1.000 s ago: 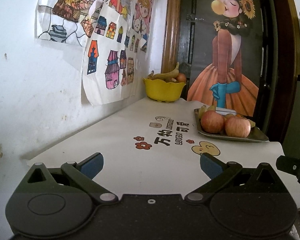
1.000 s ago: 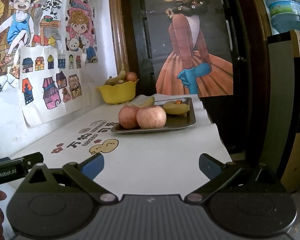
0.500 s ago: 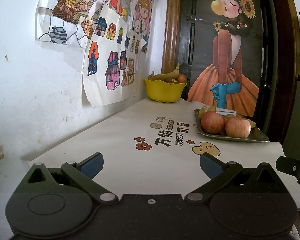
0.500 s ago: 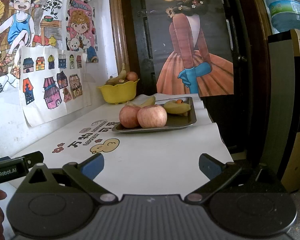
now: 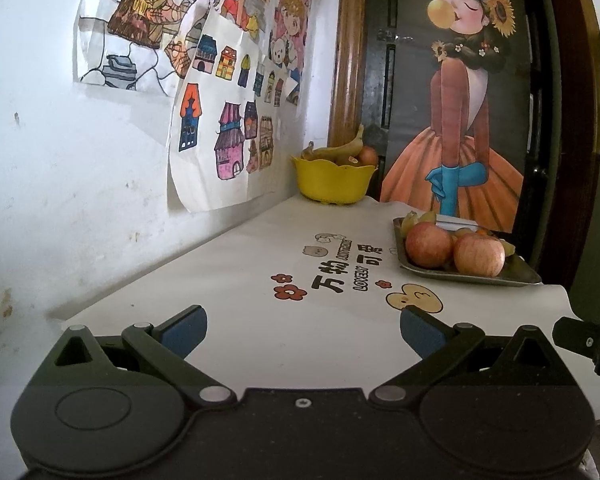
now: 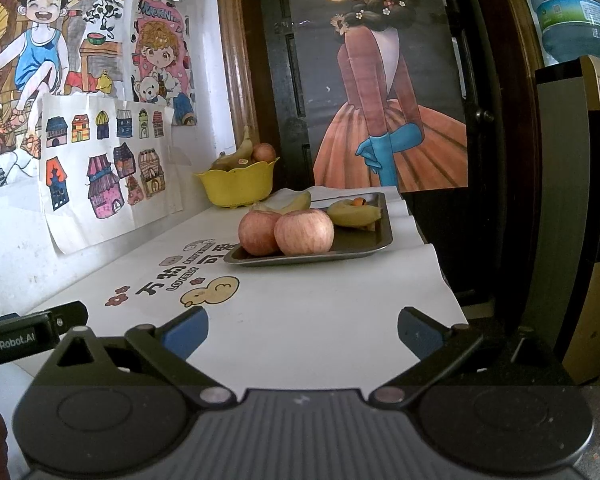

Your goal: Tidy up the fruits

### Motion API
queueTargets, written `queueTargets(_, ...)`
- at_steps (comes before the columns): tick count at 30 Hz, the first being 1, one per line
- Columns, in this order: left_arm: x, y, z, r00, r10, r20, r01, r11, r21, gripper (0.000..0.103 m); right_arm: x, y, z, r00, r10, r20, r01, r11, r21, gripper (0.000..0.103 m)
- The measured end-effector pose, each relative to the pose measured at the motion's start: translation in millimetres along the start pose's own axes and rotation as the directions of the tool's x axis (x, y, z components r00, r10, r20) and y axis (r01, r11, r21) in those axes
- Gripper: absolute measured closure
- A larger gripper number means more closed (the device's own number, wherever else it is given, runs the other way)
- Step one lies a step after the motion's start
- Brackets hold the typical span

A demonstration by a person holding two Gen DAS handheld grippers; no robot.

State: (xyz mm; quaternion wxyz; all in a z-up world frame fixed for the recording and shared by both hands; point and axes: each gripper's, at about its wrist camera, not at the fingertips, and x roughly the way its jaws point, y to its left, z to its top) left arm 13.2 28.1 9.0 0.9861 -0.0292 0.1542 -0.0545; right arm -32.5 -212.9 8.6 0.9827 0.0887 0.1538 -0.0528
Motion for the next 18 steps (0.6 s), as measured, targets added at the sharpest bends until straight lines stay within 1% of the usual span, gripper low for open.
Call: queueTargets(18,0.1,-2.0,-0.8,1.0,-0.001,-0.003,0.001,1.0,0.005,0.001,-1.9,6.7,-3.9,1.0,-0.001,-0.008,0.001,1.0,0.008,0.0)
